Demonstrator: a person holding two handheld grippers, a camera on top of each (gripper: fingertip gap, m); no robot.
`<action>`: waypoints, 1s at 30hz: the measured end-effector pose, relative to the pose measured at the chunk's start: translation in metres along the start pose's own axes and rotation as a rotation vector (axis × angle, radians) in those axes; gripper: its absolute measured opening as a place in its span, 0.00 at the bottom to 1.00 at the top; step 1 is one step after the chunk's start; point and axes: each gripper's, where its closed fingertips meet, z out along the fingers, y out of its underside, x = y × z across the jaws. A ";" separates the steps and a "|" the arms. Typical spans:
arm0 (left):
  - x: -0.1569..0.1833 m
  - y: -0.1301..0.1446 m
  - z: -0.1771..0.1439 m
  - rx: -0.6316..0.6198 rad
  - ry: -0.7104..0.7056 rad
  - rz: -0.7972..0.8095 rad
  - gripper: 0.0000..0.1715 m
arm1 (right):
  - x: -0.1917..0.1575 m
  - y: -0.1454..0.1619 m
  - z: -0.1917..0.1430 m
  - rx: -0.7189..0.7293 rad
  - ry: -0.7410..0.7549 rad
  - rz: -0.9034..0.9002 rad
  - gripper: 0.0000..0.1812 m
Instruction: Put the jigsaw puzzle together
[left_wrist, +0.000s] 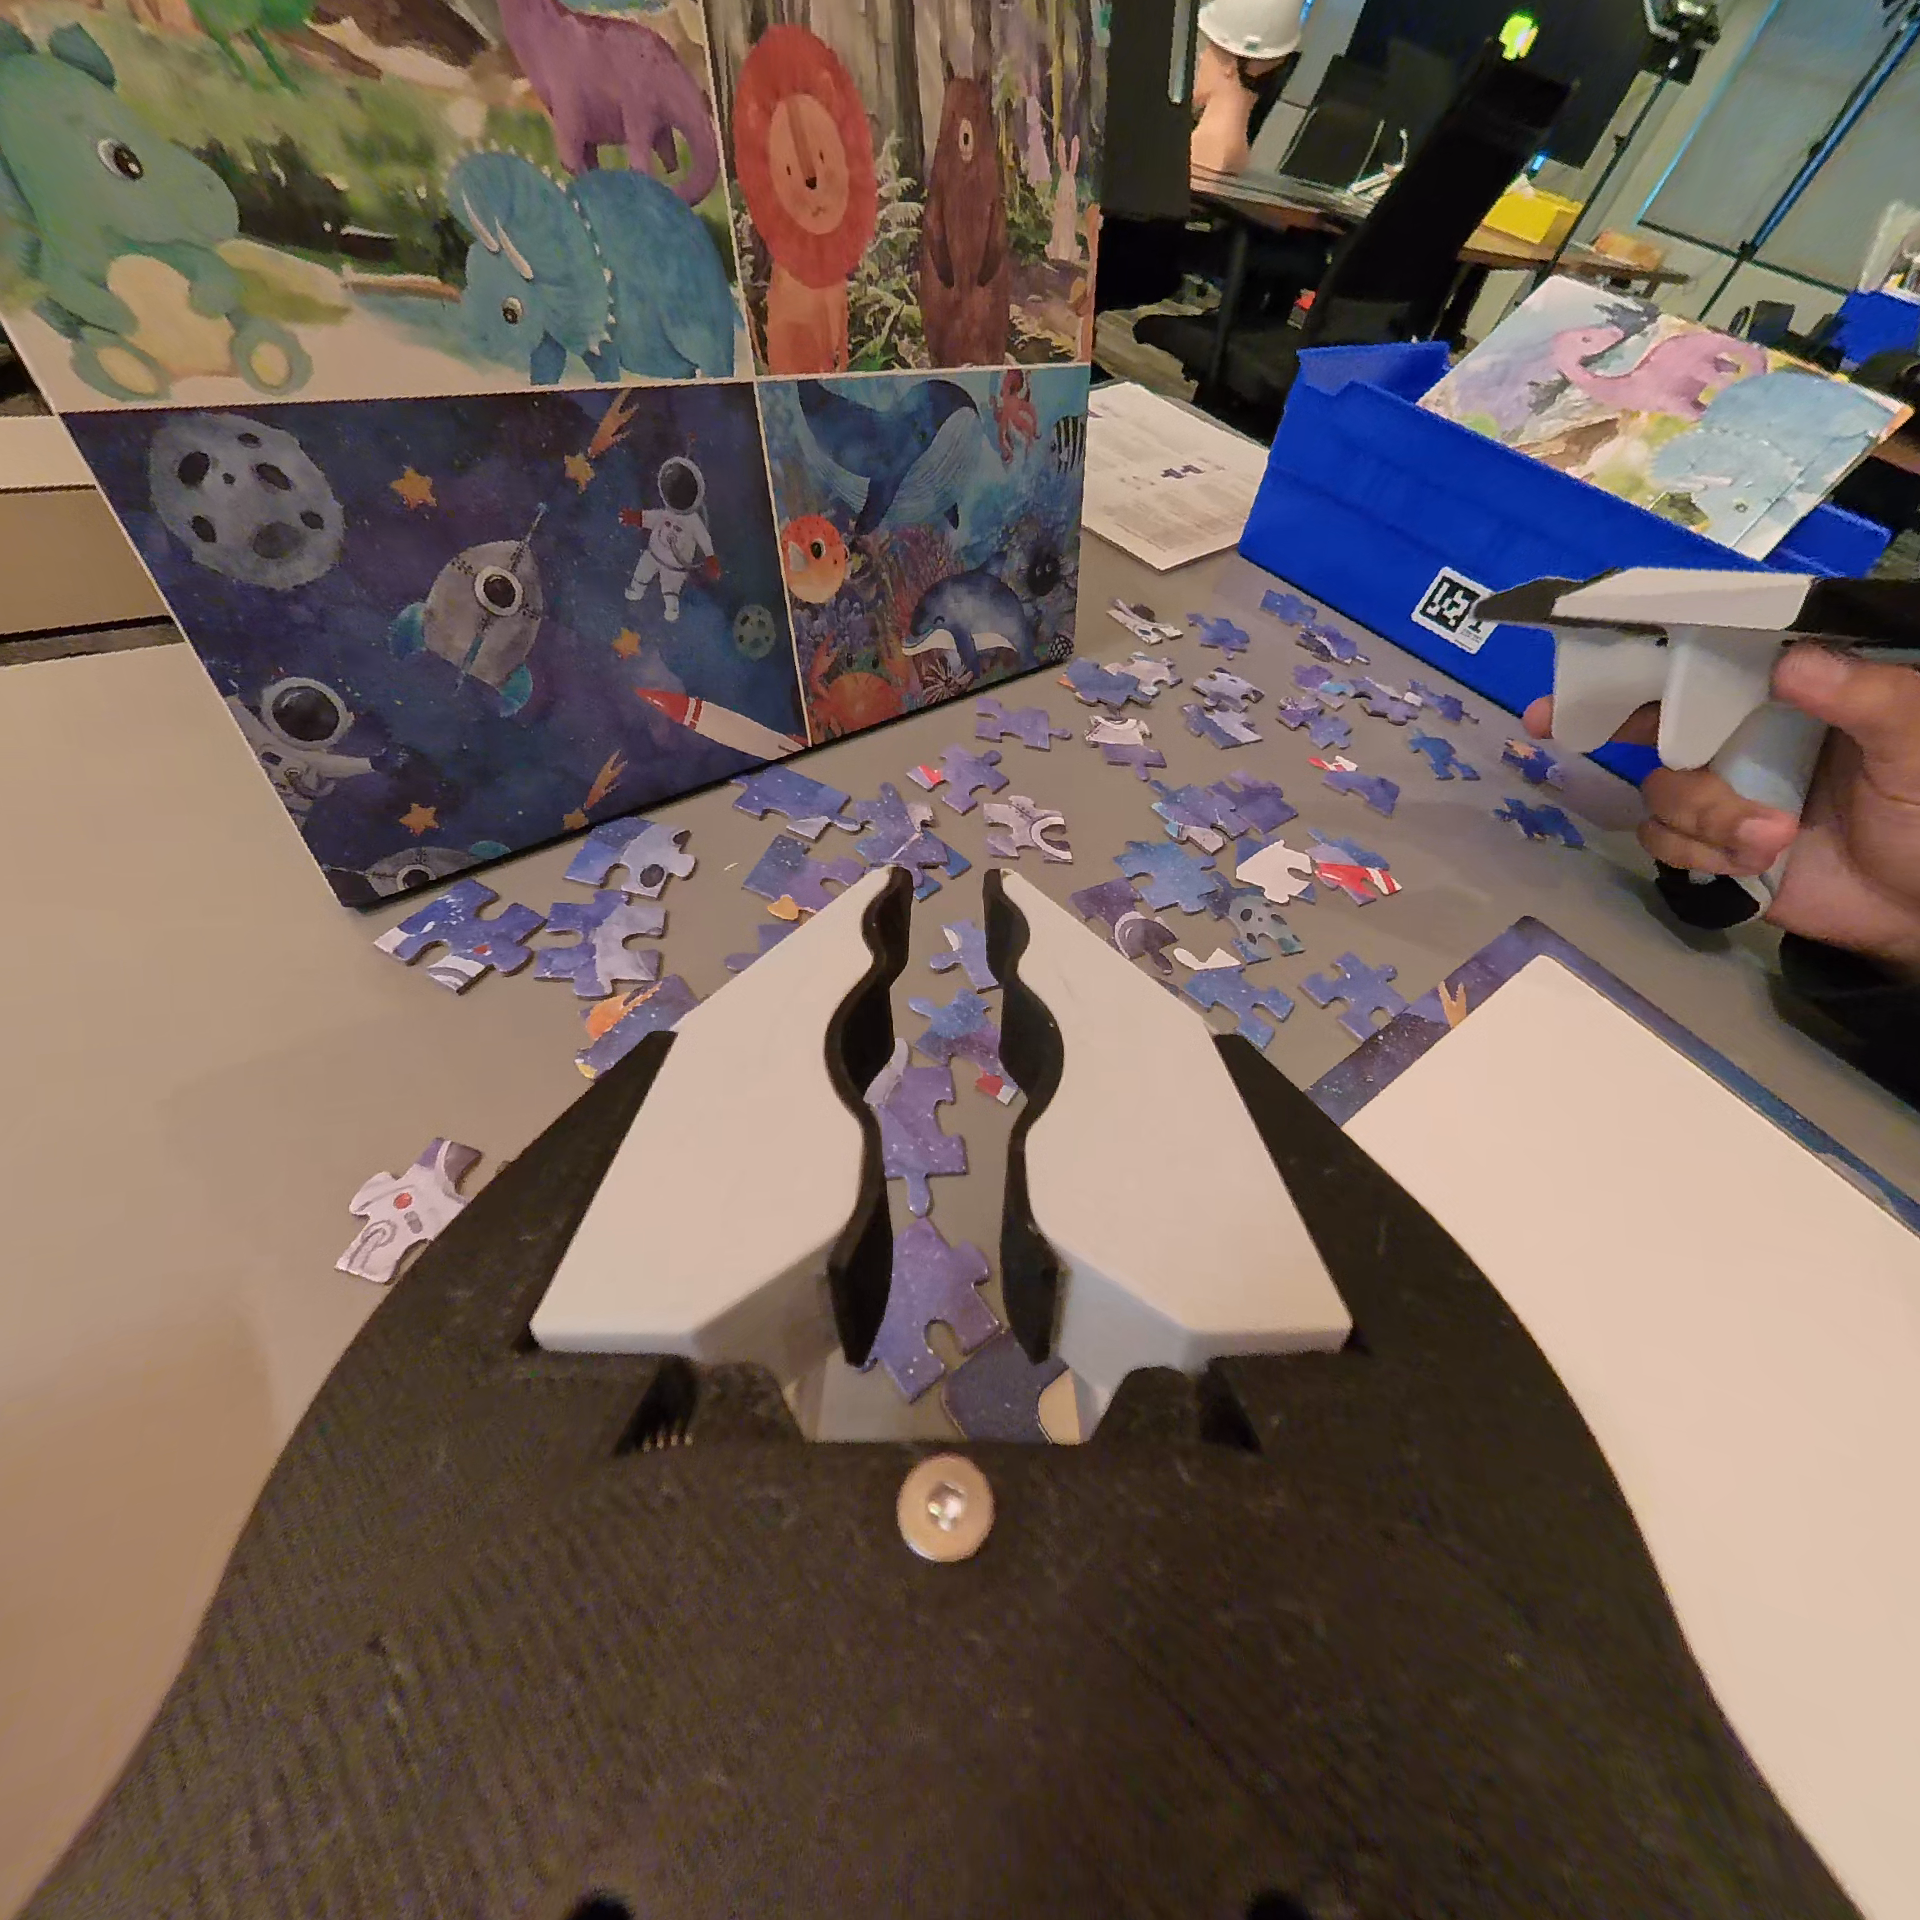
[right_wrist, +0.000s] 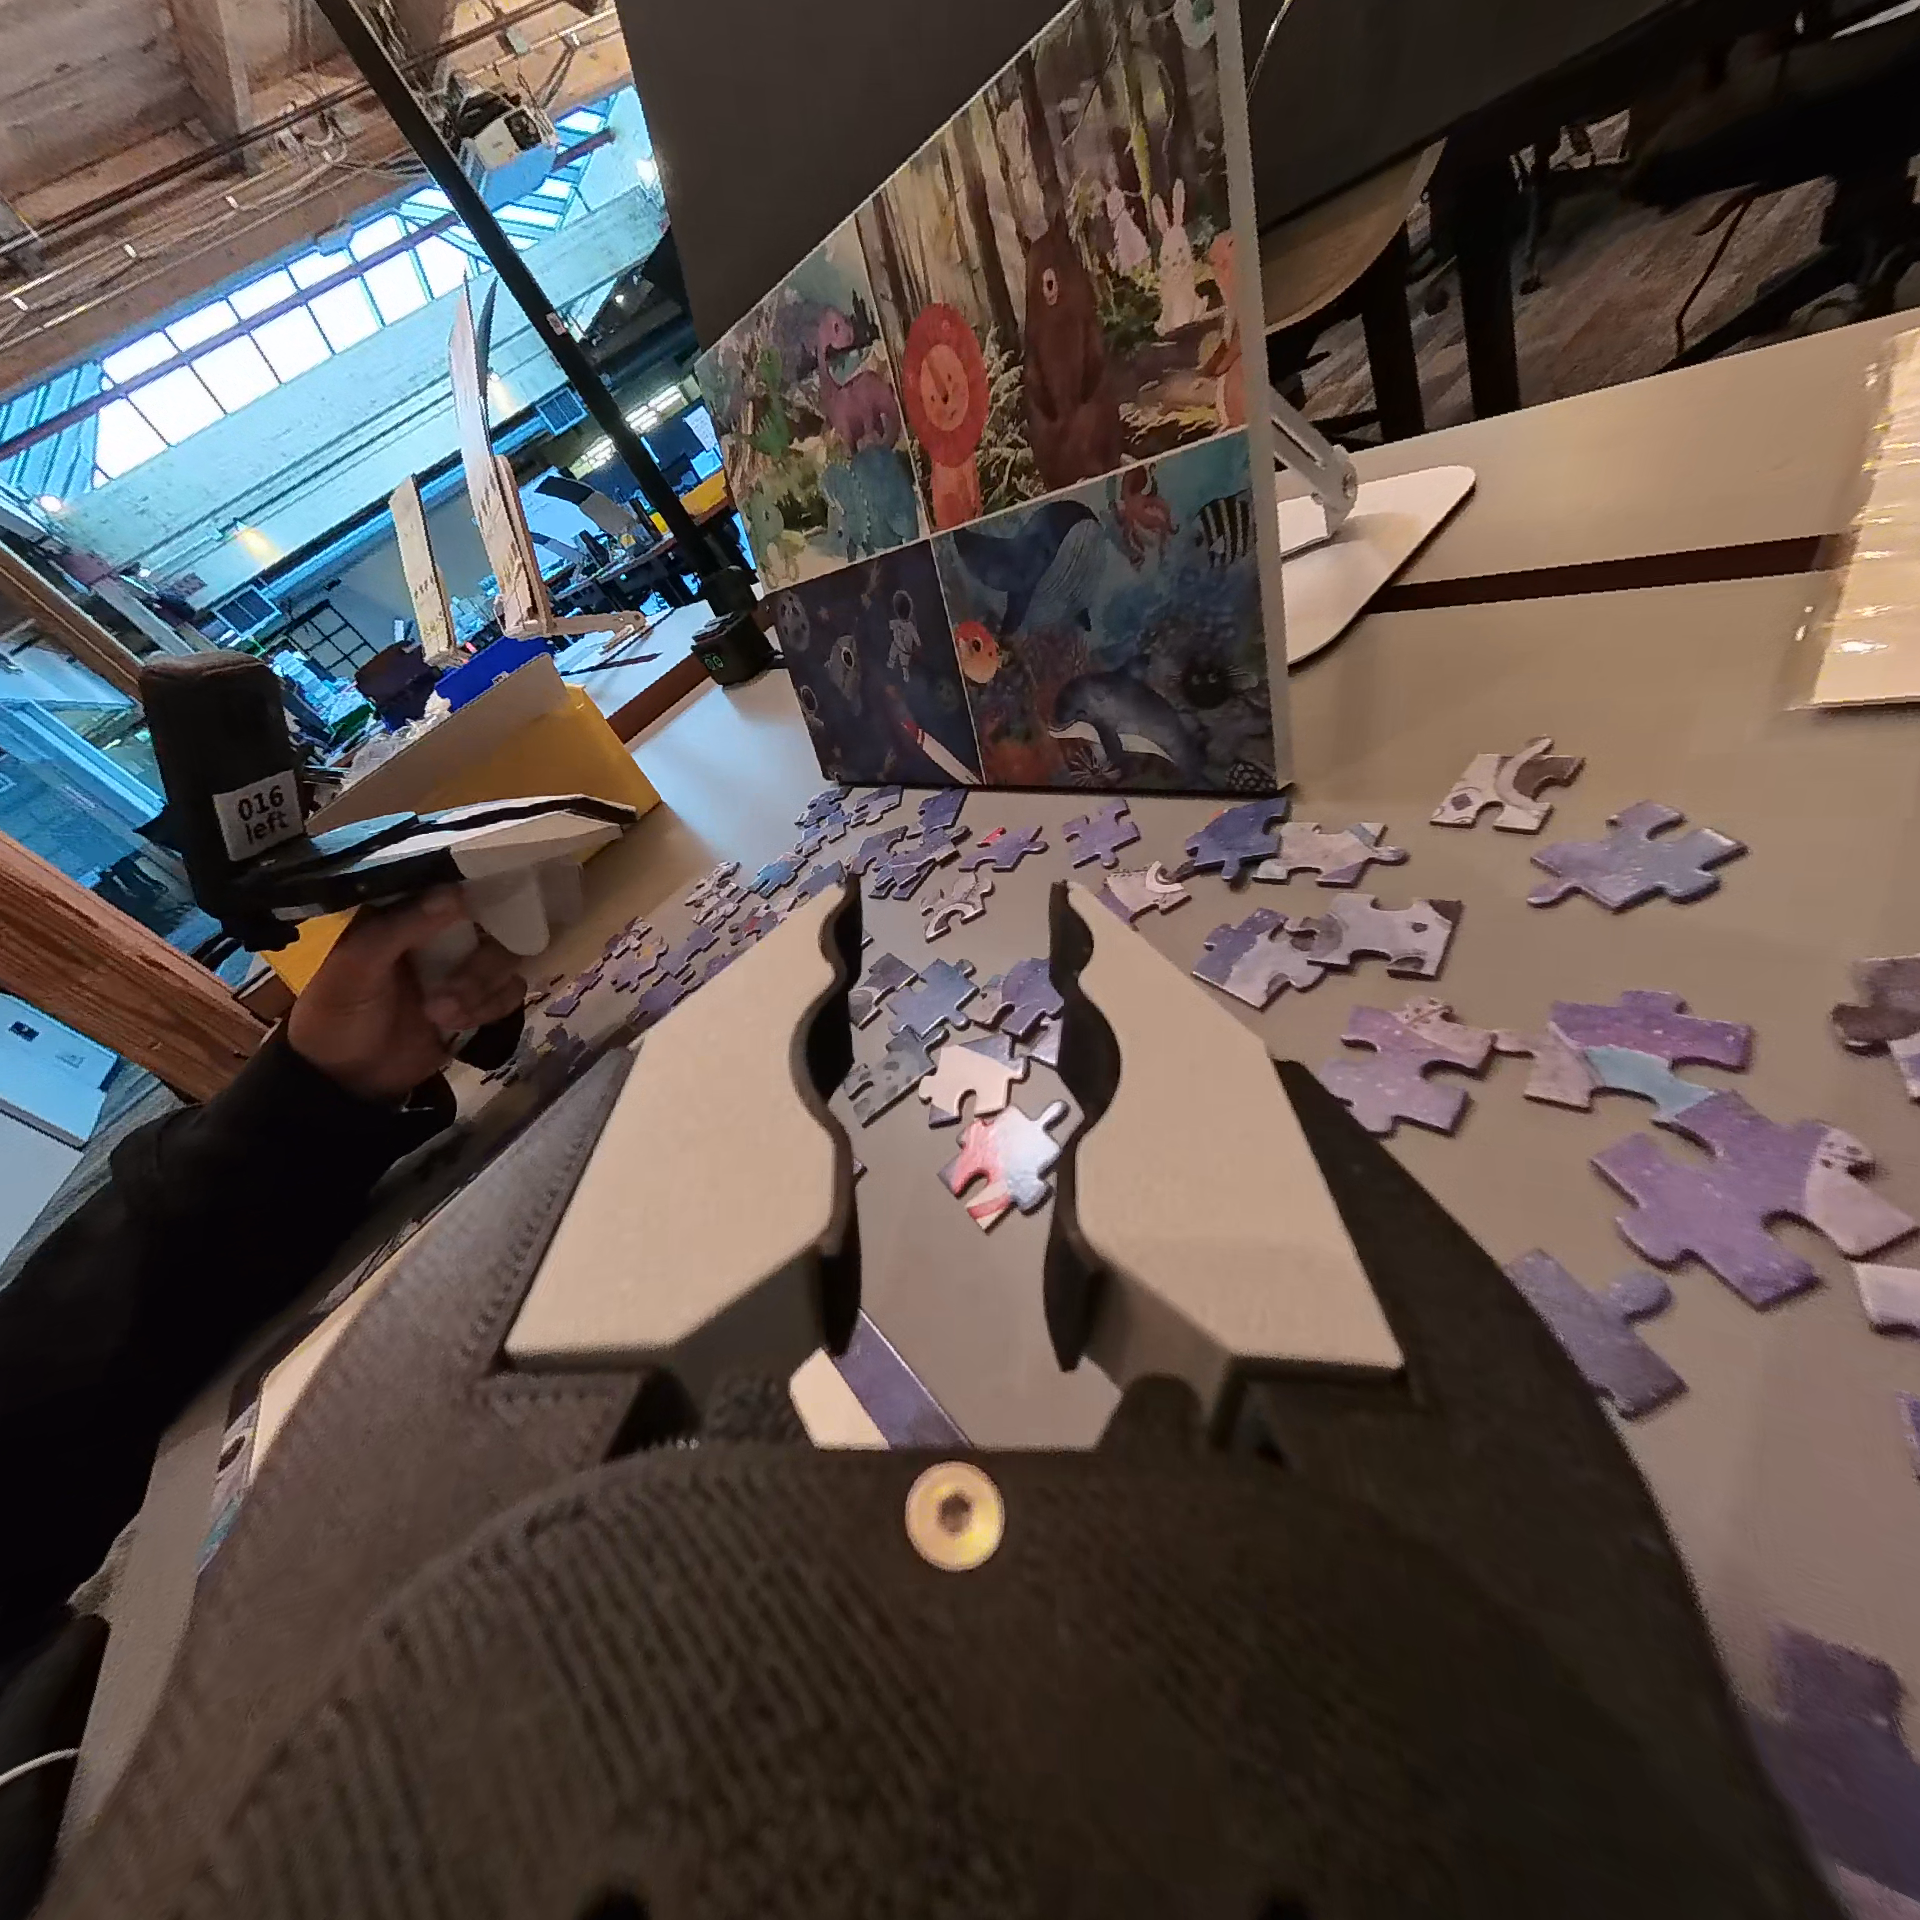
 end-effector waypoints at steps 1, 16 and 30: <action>0.000 0.000 0.000 -0.002 0.002 0.001 0.07 | 0.000 0.001 0.000 -0.002 -0.001 0.002 0.19; 0.005 0.004 0.003 -0.017 0.015 0.006 0.08 | -0.001 0.004 0.003 -0.020 0.005 -0.017 0.19; 0.005 0.007 0.005 -0.032 0.015 0.010 0.08 | -0.002 0.004 0.003 -0.024 0.004 -0.021 0.19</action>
